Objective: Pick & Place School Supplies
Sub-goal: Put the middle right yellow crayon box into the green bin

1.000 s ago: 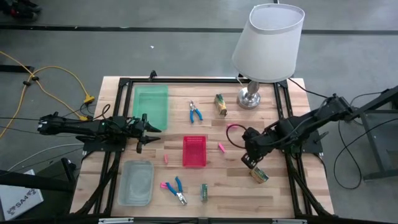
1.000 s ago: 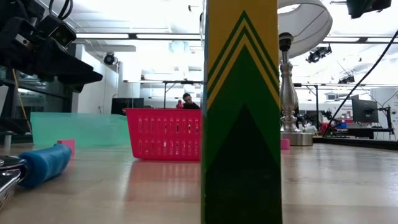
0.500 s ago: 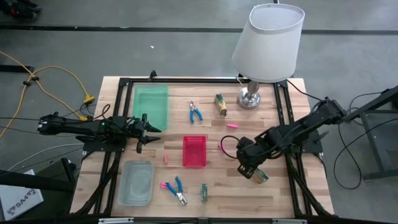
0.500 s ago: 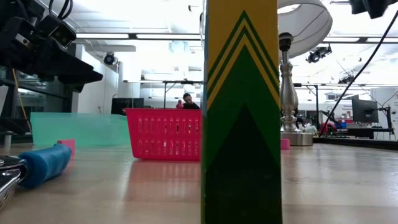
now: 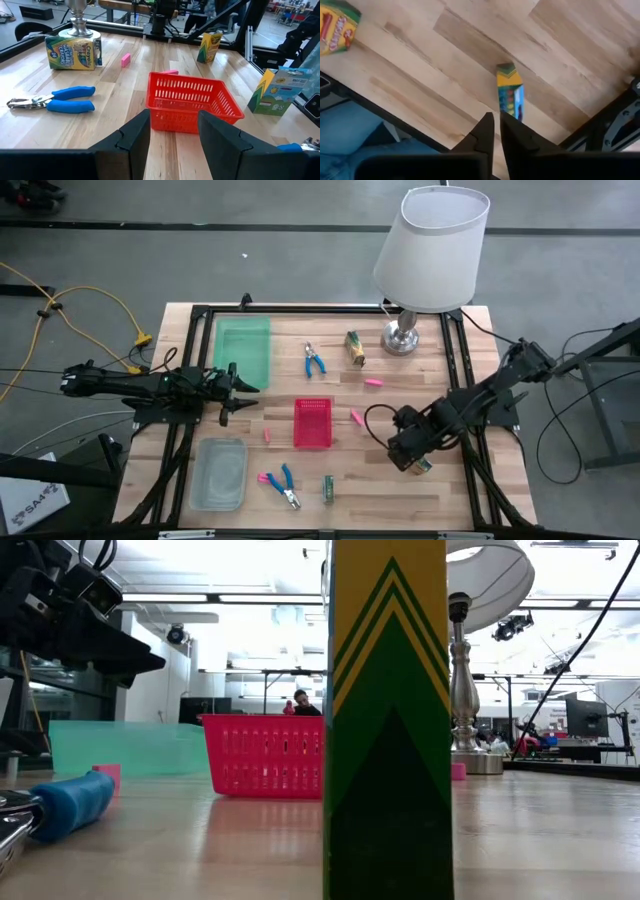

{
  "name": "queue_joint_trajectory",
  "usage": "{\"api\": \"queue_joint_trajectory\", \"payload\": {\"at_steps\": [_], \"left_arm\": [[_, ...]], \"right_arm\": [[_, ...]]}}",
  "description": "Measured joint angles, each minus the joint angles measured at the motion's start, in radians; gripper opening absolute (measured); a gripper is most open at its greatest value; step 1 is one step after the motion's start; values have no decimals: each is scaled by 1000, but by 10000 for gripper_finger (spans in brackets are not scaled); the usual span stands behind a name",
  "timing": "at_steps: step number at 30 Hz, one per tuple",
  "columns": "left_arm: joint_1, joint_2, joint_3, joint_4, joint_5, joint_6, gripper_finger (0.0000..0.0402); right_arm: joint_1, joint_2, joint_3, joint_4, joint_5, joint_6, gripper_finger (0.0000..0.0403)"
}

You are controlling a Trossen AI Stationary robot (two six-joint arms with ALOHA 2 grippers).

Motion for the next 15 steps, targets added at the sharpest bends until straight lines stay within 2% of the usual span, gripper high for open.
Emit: {"api": "queue_joint_trajectory", "payload": {"at_steps": [9, 15], "left_arm": [[0, 0, 0, 4, 0, 0, 159], [0, 0, 0, 8, 0, 0, 159]], "right_arm": [[37, 33, -1, 1, -13, 0, 109], [52, 32, 0, -29, -7, 9, 141]]}}
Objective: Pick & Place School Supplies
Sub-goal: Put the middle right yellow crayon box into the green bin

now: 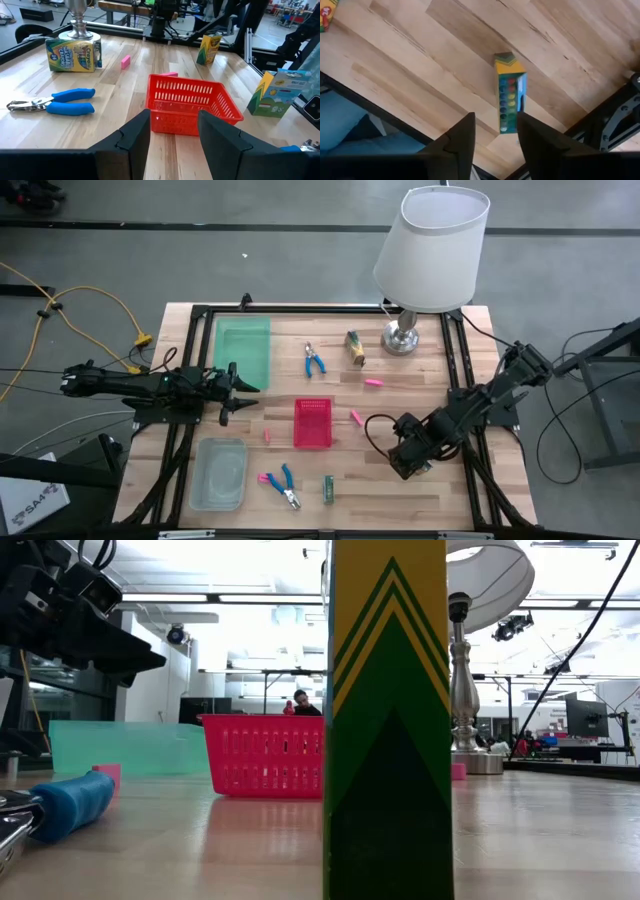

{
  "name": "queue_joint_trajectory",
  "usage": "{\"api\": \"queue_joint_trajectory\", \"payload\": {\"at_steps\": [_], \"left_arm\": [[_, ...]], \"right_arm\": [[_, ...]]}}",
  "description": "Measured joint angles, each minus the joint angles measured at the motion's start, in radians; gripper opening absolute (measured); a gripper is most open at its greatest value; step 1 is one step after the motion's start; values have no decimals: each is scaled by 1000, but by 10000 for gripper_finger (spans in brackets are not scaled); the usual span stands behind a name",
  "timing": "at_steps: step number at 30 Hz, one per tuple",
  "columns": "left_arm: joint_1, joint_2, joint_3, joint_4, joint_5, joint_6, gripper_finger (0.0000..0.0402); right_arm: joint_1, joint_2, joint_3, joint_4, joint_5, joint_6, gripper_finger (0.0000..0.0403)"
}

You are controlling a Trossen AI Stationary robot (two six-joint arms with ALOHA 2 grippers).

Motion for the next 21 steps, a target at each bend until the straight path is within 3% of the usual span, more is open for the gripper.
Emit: {"api": "queue_joint_trajectory", "payload": {"at_steps": [5, 21], "left_arm": [[0, 0, 0, 0, 0, 0, 159], [0, 0, 0, 2, 0, 0, 159]], "right_arm": [[12, 12, 0, -50, -2, 63, 146], [26, 52, -32, 13, -47, 122, 146]]}}
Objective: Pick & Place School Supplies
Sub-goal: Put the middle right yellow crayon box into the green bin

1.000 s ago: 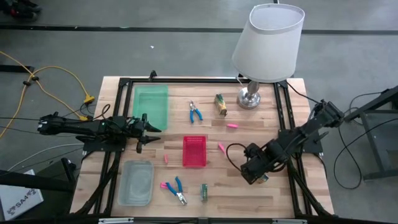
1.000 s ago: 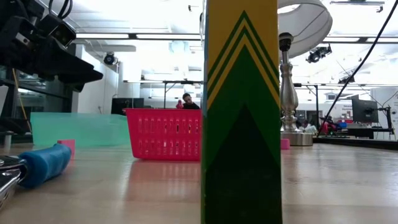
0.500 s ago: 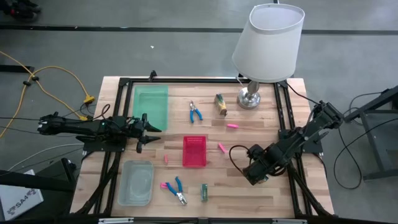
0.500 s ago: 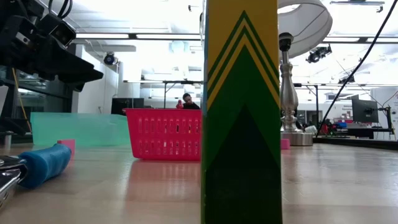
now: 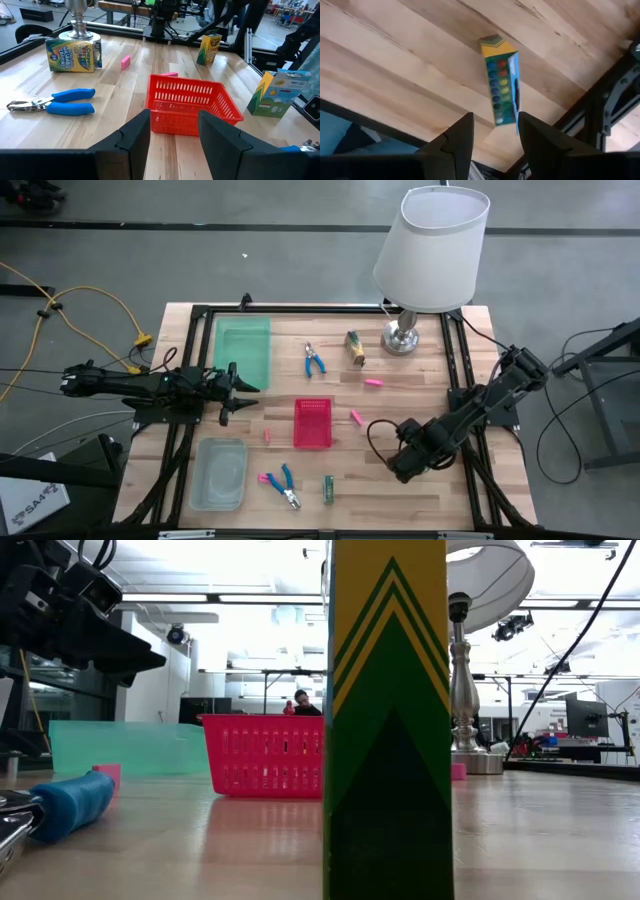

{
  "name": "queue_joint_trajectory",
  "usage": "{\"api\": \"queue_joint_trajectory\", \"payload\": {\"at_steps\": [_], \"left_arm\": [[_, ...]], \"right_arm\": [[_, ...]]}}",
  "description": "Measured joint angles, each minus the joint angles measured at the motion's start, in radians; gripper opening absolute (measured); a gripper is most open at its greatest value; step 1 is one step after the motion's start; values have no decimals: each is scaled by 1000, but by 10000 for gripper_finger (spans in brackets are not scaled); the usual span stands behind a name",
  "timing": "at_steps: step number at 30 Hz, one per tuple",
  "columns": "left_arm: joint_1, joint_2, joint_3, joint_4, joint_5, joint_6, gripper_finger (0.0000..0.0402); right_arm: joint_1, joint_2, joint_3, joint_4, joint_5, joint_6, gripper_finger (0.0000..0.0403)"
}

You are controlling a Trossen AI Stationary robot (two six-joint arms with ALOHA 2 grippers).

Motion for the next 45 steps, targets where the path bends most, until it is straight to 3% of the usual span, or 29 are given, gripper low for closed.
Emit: {"api": "queue_joint_trajectory", "payload": {"at_steps": [7, 39, 45], "left_arm": [[0, 0, 0, 0, 0, 0, 159], [0, 0, 0, 0, 0, 0, 159], [0, 0, 0, 2, 0, 0, 159]], "right_arm": [[0, 0, -51, 79, -1, -2, 146], [-11, -36, -64, 77, 19, -65, 147], [-11, -36, -64, 70, 18, -65, 170]]}}
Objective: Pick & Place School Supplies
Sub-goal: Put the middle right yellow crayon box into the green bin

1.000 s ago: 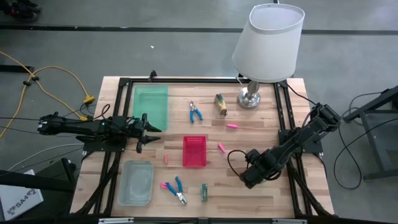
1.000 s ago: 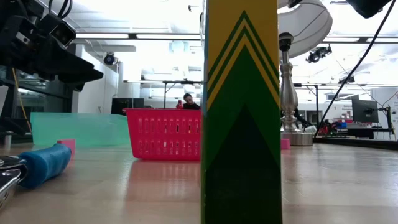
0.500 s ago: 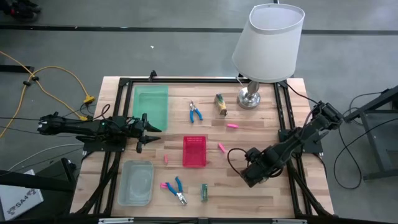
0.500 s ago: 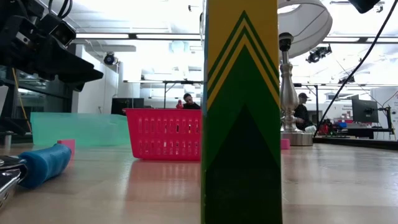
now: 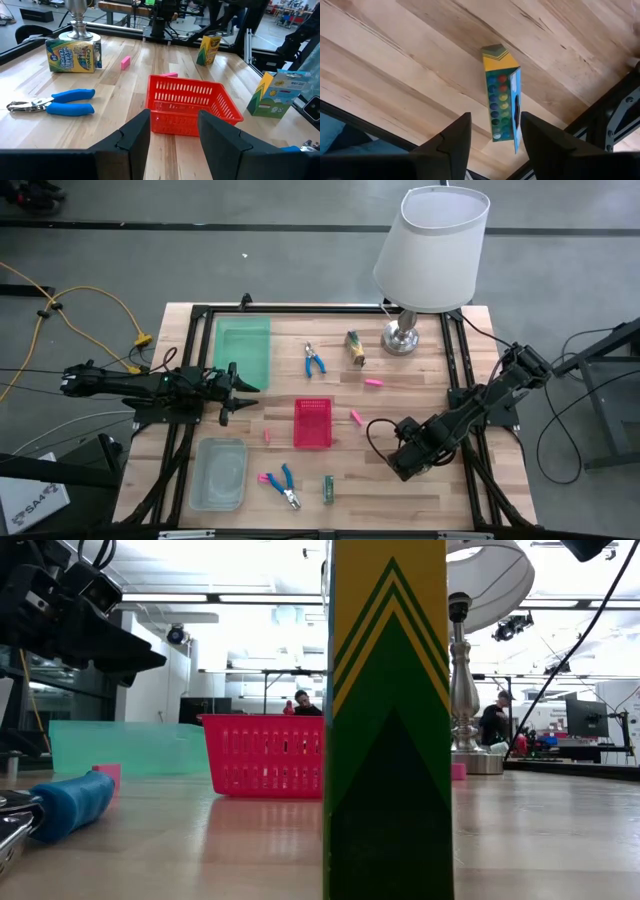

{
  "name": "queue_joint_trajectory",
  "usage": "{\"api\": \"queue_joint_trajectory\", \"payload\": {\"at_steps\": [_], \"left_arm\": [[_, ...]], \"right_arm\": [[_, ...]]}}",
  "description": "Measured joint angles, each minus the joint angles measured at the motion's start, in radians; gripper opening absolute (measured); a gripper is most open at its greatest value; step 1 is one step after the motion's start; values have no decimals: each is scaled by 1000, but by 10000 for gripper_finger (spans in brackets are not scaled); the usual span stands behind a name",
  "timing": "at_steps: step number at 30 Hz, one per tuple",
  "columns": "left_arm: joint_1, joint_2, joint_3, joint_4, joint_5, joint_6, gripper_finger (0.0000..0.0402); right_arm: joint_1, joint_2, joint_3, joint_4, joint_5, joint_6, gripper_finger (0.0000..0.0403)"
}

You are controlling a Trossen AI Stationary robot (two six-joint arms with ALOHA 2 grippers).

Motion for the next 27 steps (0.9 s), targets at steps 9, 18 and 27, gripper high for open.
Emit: {"api": "queue_joint_trajectory", "payload": {"at_steps": [9, 18, 27], "left_arm": [[0, 0, 0, 0, 0, 0, 159], [0, 0, 0, 0, 0, 0, 159], [0, 0, 0, 1, 0, 0, 159]], "right_arm": [[0, 0, 0, -10, 11, -2, 221], [9, 1, -54, 33, 19, -3, 234], [29, 1, -158, 168, 9, 1, 234]]}}
